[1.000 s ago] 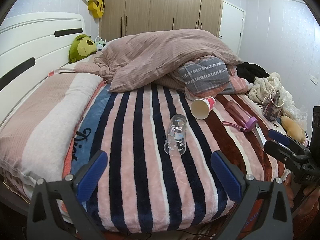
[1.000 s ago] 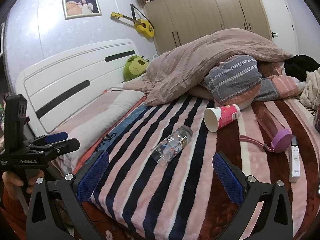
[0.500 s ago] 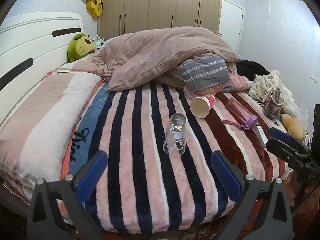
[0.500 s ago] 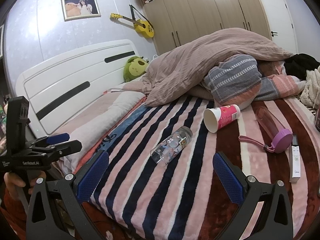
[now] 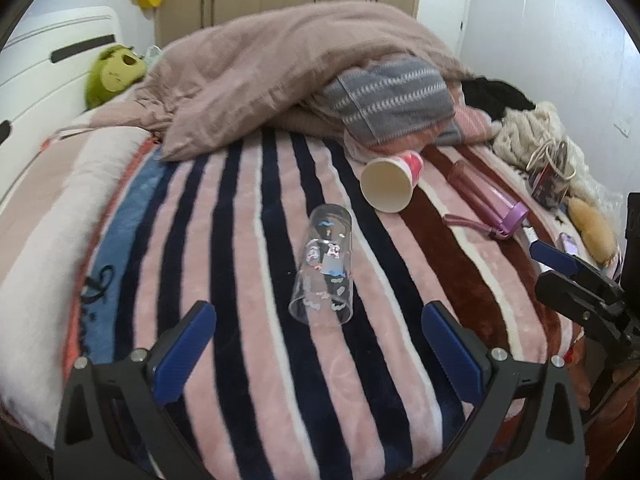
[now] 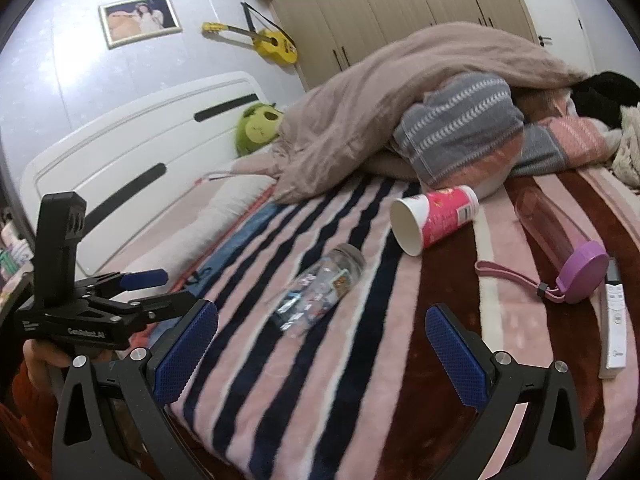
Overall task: Flip cup upside down
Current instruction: 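Move the left gripper toward the clear cartoon-print cup lying on the blanket, then close the left gripper around the clear cup's body and lift it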
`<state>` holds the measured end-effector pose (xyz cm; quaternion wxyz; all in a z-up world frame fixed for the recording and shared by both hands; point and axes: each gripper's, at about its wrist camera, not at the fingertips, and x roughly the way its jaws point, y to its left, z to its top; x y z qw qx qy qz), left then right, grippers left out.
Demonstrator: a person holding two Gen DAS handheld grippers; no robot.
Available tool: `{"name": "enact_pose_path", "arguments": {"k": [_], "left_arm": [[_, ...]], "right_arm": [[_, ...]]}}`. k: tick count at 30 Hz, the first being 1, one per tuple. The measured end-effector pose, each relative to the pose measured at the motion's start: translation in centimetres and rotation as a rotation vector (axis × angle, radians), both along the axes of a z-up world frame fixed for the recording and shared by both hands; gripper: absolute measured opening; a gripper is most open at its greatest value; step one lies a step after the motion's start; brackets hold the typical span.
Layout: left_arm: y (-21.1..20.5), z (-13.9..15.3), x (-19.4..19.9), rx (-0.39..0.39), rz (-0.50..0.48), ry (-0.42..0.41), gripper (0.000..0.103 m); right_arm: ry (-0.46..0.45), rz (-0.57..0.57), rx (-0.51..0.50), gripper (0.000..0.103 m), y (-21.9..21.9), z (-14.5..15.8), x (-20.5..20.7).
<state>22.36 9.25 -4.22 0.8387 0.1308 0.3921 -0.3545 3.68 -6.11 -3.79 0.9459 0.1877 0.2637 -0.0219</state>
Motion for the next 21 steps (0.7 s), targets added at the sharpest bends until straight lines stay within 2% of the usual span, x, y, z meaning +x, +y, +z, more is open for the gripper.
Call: {"name": "enact_pose_path", "arguments": {"k": [5, 8, 10, 11, 13, 15, 18, 21], "left_arm": [[-3.9, -4.1, 3.2, 0.057, -0.012, 0.043, 0.102], [-6.1, -7.2, 4.9, 0.107, -0.009, 0.079, 0.089], [-7.2, -8.8, 5.8, 0.127, -0.012, 0.098, 0.076], [-7.6, -9.5, 6.1, 0.132, -0.010, 0.108, 0.074], [-7.9, -10.5, 6.6, 0.139, 0.005, 0.120, 0.066], [-8.0, -11.1, 6.8, 0.132, 0.009, 0.126, 0.061], [-7.7, -11.1, 6.3, 0.116, -0.006, 0.100, 0.060], [-7.1, -11.0, 5.9, 0.100, -0.007, 0.115, 0.059]], "right_arm": [[0.029, -0.017, 0.071, 0.103, -2.5, -2.9, 1.9], [0.066, -0.036, 0.123, 0.103, -3.9, -5.2, 2.7], [0.089, -0.041, 0.161, 0.103, -4.6, -6.8, 3.2], [0.095, -0.042, 0.172, 0.103, -4.7, -7.2, 3.3], [0.106, -0.042, 0.191, 0.103, -4.8, -8.0, 3.4], [0.110, -0.038, 0.205, 0.103, -5.0, -8.5, 3.4], [0.103, -0.023, 0.239, 0.103, -5.2, -8.8, 3.6], [0.095, 0.000, 0.287, 0.103, -5.1, -9.0, 3.5]]}}
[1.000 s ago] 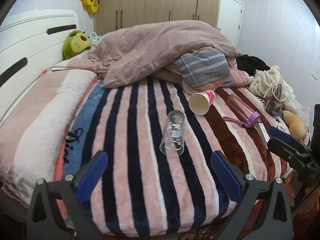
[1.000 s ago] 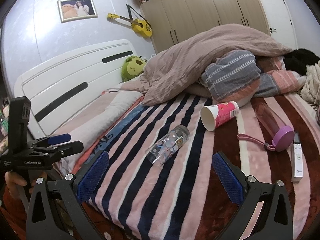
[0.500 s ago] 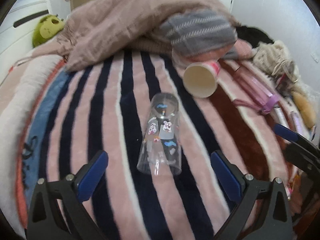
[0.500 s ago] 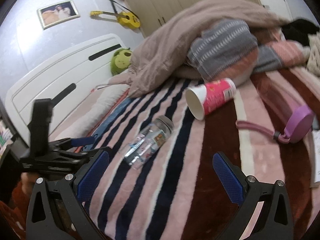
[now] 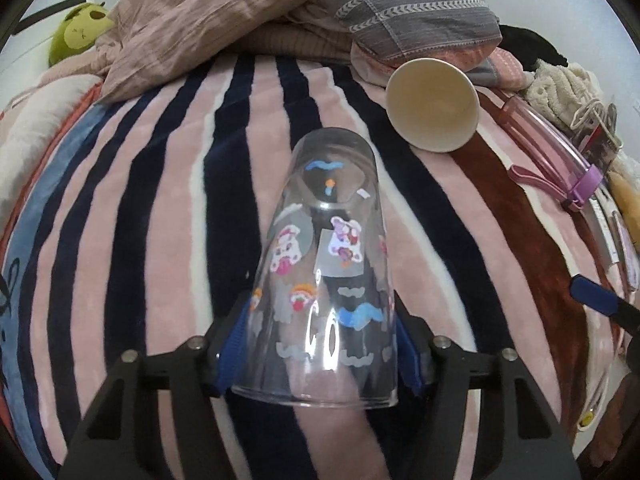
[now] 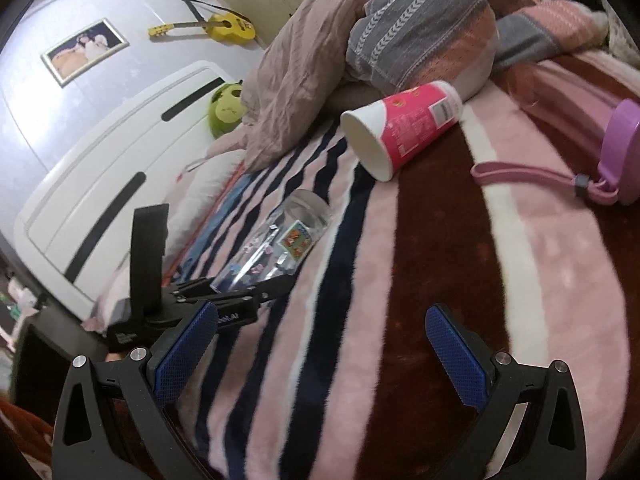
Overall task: Flip cup upside down
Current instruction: 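Close the left gripper around the clear cup's body and lift it, then hold the clear cup with the left gripper while the right gripper grasps its body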
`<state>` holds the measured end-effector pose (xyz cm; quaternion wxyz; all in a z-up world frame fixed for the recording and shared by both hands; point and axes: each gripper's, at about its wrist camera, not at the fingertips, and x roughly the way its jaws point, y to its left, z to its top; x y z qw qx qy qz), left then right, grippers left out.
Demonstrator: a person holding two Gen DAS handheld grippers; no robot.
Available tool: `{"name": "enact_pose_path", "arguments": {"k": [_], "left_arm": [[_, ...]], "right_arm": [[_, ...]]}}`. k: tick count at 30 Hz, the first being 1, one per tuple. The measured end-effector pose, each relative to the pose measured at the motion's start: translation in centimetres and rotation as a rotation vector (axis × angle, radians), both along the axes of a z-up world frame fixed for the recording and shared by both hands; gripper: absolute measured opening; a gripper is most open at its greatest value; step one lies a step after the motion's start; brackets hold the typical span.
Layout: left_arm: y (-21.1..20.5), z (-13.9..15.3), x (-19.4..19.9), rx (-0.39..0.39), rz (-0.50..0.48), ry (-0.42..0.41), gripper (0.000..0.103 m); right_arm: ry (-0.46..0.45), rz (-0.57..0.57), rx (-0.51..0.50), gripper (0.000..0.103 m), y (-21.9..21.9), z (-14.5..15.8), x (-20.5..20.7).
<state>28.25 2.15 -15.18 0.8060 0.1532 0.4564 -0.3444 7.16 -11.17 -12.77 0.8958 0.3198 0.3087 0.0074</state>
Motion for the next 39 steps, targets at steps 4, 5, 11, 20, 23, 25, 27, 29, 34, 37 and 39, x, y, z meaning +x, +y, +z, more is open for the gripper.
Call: {"name": "enact_pose_path", "arguments": {"k": [4, 5, 11, 20, 23, 25, 27, 29, 34, 37, 39], "left_arm": [[2.0, 0.3, -1.5, -0.013, 0.000, 0.021, 0.059], [2.9, 0.4, -2.1, -0.017, 0.000, 0.028, 0.059], [7.6, 0.2, -5.1, -0.061, -0.001, 0.090, 0.059], [10.9, 0.0, -6.7, -0.157, -0.007, 0.126, 0.059], [11.1, -0.1, -6.3, -0.186, -0.015, 0.141, 0.058], [11.5, -0.1, -6.0, -0.212, -0.016, 0.161, 0.058], [11.6, -0.2, -5.7, -0.226, -0.025, 0.175, 0.058], [11.6, -0.3, -5.7, -0.225, -0.035, 0.172, 0.058], [12.0, -0.2, -5.2, -0.264, -0.032, 0.222, 0.057], [12.2, 0.1, -5.1, -0.305, -0.061, 0.225, 0.057], [12.0, 0.4, -4.9, -0.348, -0.082, 0.260, 0.057]], "right_arm": [[-0.016, 0.025, 0.088, 0.103, 0.7, -0.2, 0.1], [-0.023, 0.039, 0.115, 0.103, 1.2, -0.1, 0.1], [-0.037, 0.133, 0.267, 0.103, 3.8, -0.4, 2.0], [0.151, 0.222, 0.396, 0.078, 8.3, -3.4, 9.3], [0.269, 0.195, 0.382, 0.064, 8.9, -4.9, 11.7], [0.294, 0.183, 0.371, 0.064, 9.0, -5.0, 12.5], [0.315, 0.164, 0.367, 0.064, 9.1, -5.1, 13.3], [0.341, 0.134, 0.396, 0.064, 8.8, -5.4, 13.9], [0.391, 0.109, 0.335, 0.061, 9.3, -4.7, 14.9], [0.353, 0.074, 0.302, 0.061, 9.7, -3.6, 14.1], [0.309, 0.055, 0.258, 0.061, 9.8, -2.3, 13.4]]}}
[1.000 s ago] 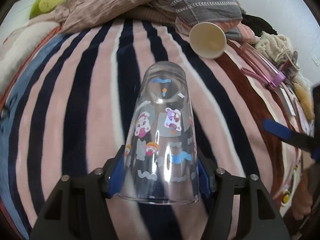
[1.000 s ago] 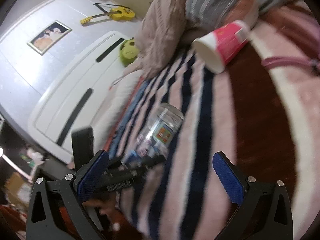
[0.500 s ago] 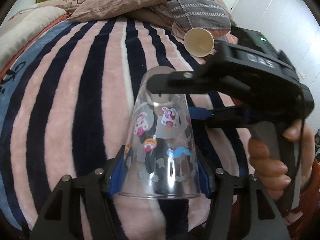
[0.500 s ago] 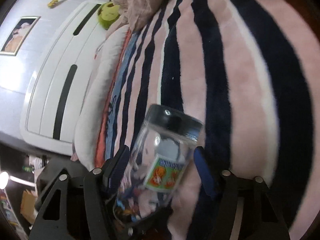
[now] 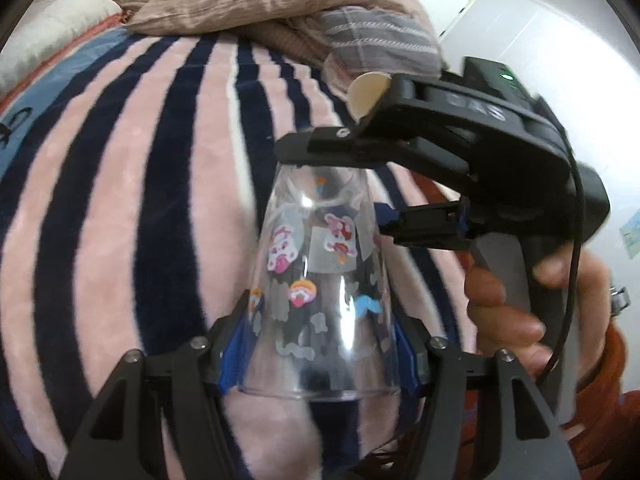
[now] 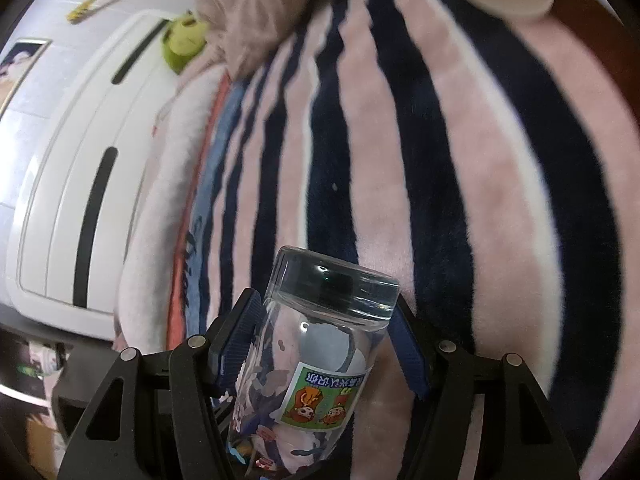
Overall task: Flip cup upside down
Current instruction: 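Hold the clear cup with the left gripper while the right gripper grasps its body, then open the left gripper while the right gripper rotates the cup closed end up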
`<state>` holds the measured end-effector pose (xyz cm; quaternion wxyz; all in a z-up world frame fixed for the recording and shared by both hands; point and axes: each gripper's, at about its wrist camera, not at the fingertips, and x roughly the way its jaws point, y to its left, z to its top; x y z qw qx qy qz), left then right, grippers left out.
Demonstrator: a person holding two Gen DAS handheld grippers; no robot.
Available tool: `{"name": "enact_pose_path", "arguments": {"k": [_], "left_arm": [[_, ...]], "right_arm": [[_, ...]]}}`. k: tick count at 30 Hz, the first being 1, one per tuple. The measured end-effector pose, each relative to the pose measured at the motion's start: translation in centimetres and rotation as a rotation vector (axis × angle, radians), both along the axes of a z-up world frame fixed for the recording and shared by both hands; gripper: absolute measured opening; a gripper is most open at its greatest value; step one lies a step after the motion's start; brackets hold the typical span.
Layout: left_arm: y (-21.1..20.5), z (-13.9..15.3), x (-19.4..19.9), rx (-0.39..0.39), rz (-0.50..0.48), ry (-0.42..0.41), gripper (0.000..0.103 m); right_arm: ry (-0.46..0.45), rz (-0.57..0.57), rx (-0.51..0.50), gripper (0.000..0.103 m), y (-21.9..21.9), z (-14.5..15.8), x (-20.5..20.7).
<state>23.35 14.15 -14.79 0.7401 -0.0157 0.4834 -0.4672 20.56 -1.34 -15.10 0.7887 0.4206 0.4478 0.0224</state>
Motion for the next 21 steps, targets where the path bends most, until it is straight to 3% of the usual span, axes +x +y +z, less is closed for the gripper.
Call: {"name": "enact_pose_path", "arguments": {"k": [6, 11, 14, 21], "left_arm": [[-2.6, 2.1, 0.9, -0.106, -0.081, -0.032, 0.058], [-5.9, 2.4, 3.1, -0.124, -0.115, -0.052, 0.063], [-7.3, 1.9, 3.8, -0.107, -0.138, -0.081, 0.065], [-8.6, -0.8, 3.6, -0.024, -0.171, -0.136, 0.068]], "right_arm": [[-0.207, 0.034, -0.244, 0.060, 0.2, 6.0, -1.9], [-0.366, 0.096, -0.437, 0.060, -0.3, 9.4, -2.8], [-0.436, 0.151, -0.549, 0.059, 0.1, 10.0, -3.0], [-0.477, 0.232, -0.684, 0.058, 1.6, 8.5, -4.9]]}}
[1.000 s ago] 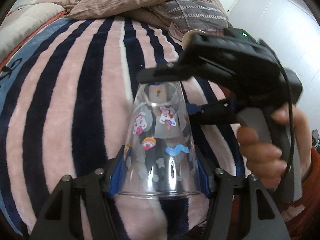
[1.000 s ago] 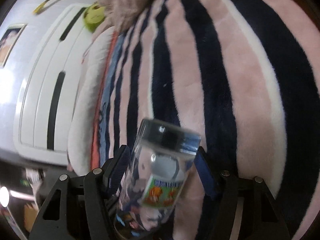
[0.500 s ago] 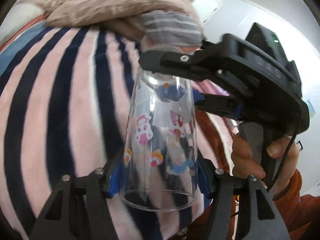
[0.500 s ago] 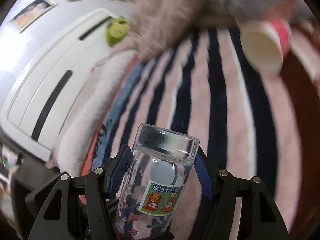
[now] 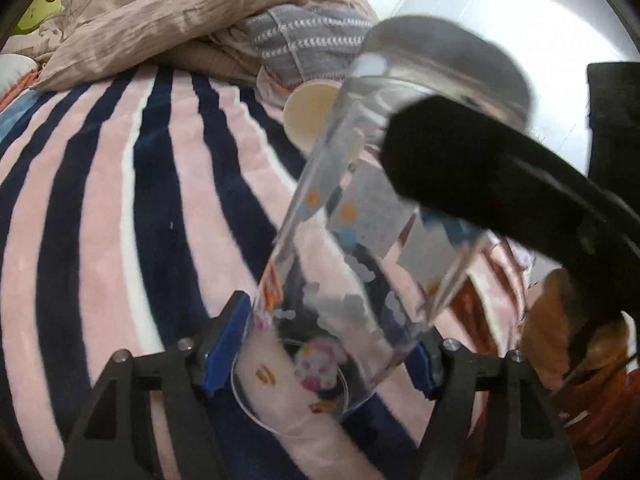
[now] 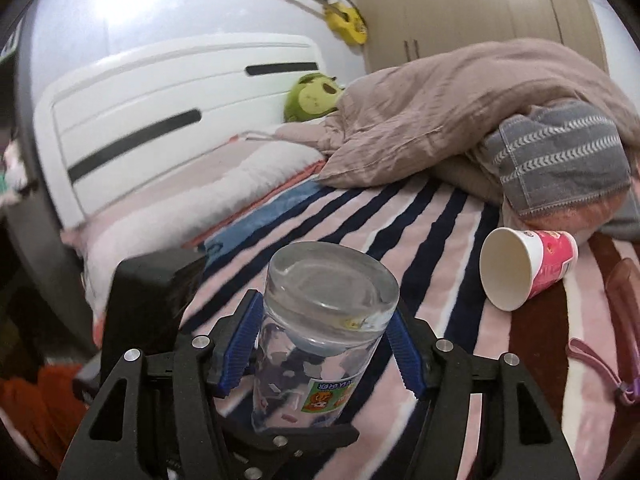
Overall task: Flip cup upside down
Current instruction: 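Open the left gripper while the right gripper rotates the cup closed end up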
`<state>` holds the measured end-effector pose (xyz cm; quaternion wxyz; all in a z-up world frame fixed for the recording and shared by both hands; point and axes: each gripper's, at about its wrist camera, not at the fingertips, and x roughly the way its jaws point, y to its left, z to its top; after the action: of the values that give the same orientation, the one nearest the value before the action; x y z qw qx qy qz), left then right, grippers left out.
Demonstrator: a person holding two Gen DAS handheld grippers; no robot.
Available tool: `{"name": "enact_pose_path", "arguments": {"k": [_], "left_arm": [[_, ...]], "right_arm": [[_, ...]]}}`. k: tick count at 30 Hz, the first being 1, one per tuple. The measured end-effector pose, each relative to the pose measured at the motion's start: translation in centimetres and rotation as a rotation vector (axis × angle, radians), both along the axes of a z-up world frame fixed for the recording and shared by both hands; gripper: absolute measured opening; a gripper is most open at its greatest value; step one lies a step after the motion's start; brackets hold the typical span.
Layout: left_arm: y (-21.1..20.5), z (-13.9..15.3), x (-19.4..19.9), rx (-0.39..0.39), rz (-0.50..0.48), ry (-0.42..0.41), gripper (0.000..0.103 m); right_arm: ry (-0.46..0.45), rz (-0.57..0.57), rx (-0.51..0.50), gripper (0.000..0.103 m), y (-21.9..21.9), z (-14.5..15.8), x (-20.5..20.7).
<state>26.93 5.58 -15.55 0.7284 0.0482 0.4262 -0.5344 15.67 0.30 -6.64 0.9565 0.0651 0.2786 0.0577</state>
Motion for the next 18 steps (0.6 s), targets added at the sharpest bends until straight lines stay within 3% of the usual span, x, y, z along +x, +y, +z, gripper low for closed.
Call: {"name": "enact_pose_path", "arguments": {"k": [6, 13, 18], "left_arm": [[1.0, -0.6, -1.6, 0.038, 0.005, -0.072, 0.068], [1.9, -0.8, -2.4, 0.053, 0.044, -0.081, 0.069], [1.9, -0.9, -2.0, 0.036, 0.049, -0.037, 0.073]], "right_arm": [[-0.030, 0.081, -0.091, 0.055, 3.0, -0.7, -2.9], [-0.040, 0.102, -0.137, 0.055, 5.0, -1.1, -4.0], [-0.034, 0.101, -0.151, 0.055, 5.1, -1.2, -4.0]]}}
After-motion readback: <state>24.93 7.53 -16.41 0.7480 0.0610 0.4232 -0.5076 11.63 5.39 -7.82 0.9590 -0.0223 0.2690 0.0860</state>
